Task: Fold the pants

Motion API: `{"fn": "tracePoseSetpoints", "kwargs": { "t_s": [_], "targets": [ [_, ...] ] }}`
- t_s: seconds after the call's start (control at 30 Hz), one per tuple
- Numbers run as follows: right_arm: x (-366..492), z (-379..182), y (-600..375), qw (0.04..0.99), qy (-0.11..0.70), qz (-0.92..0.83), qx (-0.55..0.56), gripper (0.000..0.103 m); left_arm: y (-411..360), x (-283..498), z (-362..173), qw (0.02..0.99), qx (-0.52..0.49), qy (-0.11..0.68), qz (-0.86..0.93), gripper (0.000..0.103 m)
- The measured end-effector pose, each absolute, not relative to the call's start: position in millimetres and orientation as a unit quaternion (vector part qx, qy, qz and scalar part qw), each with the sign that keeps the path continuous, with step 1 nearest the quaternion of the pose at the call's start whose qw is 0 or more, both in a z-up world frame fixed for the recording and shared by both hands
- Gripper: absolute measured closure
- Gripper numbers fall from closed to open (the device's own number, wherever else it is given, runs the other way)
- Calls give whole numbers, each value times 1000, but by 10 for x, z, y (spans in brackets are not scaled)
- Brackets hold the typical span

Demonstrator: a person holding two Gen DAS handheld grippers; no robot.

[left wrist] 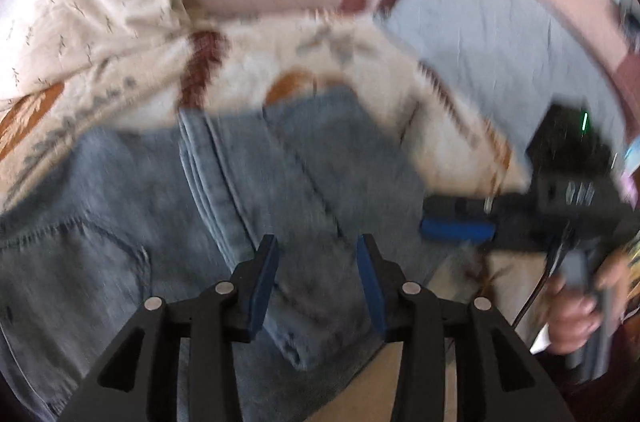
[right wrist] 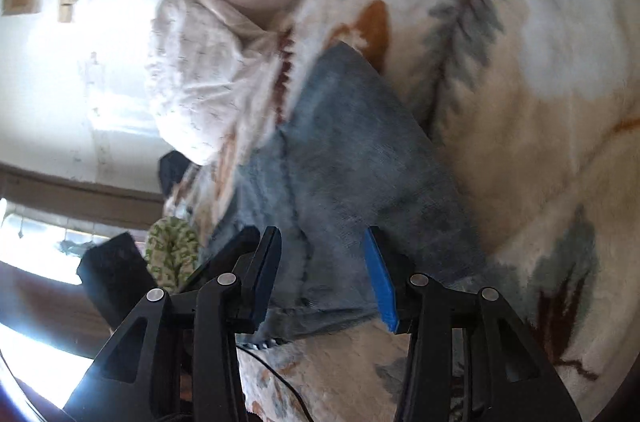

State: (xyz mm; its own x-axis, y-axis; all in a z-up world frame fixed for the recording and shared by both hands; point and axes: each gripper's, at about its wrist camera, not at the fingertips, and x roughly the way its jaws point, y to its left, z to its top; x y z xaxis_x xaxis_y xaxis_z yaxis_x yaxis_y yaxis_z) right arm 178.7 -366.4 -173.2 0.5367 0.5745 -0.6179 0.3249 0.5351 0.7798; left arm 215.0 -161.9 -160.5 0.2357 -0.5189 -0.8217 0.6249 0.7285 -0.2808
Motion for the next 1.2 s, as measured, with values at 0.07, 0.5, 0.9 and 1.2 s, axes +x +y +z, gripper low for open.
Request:
{"fn": "tracePoseSetpoints", "kwargs": {
  "t_s": [0.07,0.5,0.9,1.2],
  "targets": [
    [1774,-1801,-3705,724,489,76,480,62,-1651,2064,-1736,779,81,509,-358,60],
    [1713,-1850,-3642,724,521,60,448,70,-1572,1917,-1739,803,67,484,-340,61],
    [1700,-1493,-3475,763,477,83,428,56,-342,1277,-1284,886,-22,411,-212,34],
    [1893,-1304,-2718,793,461,129,378,56,980,726,-1278,931,-69,358,-36,30]
  ]
}}
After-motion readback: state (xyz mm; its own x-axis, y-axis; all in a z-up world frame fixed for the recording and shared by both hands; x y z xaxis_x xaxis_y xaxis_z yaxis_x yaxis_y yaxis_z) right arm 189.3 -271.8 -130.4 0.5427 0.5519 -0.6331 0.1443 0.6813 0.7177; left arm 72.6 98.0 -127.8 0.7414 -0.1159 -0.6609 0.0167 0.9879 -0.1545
